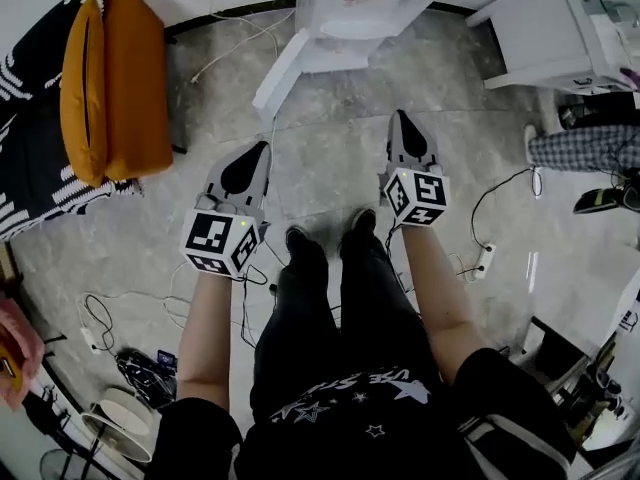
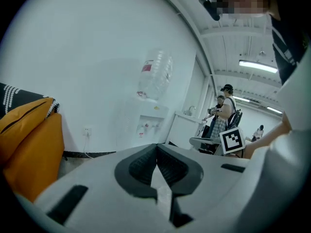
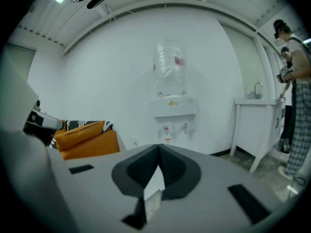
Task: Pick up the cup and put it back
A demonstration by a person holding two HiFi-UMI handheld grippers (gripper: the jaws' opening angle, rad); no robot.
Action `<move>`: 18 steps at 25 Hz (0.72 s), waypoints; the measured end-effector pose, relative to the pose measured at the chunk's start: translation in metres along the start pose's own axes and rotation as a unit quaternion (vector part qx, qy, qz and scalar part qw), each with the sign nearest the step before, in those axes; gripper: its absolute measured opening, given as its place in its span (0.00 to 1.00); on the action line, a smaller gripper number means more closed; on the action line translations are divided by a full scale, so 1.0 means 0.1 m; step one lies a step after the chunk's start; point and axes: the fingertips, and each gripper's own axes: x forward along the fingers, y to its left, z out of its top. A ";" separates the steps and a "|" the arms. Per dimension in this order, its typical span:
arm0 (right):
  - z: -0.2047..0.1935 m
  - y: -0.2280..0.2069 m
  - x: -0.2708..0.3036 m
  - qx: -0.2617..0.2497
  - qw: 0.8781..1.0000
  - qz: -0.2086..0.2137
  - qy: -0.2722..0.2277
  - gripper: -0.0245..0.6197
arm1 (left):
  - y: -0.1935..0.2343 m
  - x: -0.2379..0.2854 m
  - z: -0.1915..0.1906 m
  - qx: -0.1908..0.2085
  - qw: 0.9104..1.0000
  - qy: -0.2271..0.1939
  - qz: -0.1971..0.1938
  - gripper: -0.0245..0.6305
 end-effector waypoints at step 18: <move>-0.18 -0.38 -2.07 0.059 0.998 -0.016 0.020 0.05 | -1.91 0.03 -0.04 -0.009 0.997 0.014 -0.071 0.05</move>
